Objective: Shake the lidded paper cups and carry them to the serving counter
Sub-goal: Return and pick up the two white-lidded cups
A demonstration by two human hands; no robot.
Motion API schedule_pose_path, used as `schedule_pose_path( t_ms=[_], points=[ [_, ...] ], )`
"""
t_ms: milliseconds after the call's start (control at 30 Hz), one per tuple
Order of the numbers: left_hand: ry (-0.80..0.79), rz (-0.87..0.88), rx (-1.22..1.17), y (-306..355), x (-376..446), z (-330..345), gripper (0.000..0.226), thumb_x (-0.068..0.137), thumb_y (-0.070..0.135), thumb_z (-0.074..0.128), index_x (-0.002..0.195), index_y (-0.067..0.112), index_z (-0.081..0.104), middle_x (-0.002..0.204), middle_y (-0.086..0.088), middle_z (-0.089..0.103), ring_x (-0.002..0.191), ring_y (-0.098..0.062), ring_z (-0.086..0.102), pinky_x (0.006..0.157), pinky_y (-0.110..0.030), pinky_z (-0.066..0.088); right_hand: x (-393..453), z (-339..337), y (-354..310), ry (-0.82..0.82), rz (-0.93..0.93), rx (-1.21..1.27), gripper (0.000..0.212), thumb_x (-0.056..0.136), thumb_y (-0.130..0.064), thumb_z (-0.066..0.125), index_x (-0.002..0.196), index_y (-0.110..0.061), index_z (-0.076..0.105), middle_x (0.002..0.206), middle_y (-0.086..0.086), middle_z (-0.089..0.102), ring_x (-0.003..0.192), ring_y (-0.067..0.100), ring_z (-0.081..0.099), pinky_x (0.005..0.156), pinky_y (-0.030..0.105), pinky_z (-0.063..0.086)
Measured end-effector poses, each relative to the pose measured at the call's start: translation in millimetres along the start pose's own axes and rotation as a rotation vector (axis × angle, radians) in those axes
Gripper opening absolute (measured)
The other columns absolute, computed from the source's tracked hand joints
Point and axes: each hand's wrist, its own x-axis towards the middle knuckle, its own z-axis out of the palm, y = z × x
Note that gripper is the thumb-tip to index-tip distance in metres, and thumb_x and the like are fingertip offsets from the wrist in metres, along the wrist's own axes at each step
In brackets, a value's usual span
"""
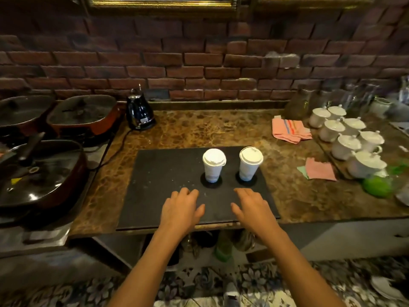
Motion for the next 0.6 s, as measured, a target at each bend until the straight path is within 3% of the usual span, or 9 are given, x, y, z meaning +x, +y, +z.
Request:
schedule_pose_path(
  t_ms=[333, 500, 600],
  points=[
    [-0.040, -0.180, -0.006, 59.1, 84.2, 59.4, 0.055, 0.094, 0.053, 0.051, 0.141, 0.024, 0.045, 0.134, -0.004, 0.057, 0.119, -0.027, 0.055, 0.089, -0.038, 0.048, 83.2, 14.9, 109.7, -0.134, 0.060, 0.087, 0.055, 0.099, -0.040, 0.050, 0.148, -0.016, 0.038, 0.145, 0.009, 0.048, 0.129, 0.031, 0.050, 0.100, 0.043, 0.046],
    [-0.014, -0.365, -0.271, 59.4, 110.2, 79.2, 0.064, 0.091, 0.050, 0.061, 0.146, 0.025, 0.042, 0.140, -0.003, 0.054, 0.127, -0.025, 0.052, 0.095, -0.040, 0.050, 112.3, 24.9, 127.6, -0.125, 0.159, 0.322, 0.058, 0.096, -0.034, 0.057, 0.148, -0.014, 0.038, 0.146, 0.010, 0.048, 0.132, 0.030, 0.048, 0.104, 0.041, 0.044],
    [0.042, -0.490, -0.514, 57.5, 127.5, 90.5, 0.069, 0.085, 0.043, 0.071, 0.146, 0.025, 0.042, 0.145, -0.004, 0.052, 0.130, -0.026, 0.052, 0.099, -0.044, 0.051, 125.6, 29.5, 133.1, -0.014, 0.274, 0.575, 0.074, 0.087, -0.027, 0.073, 0.150, -0.012, 0.036, 0.150, 0.011, 0.048, 0.136, 0.028, 0.047, 0.108, 0.041, 0.042]
  ],
)
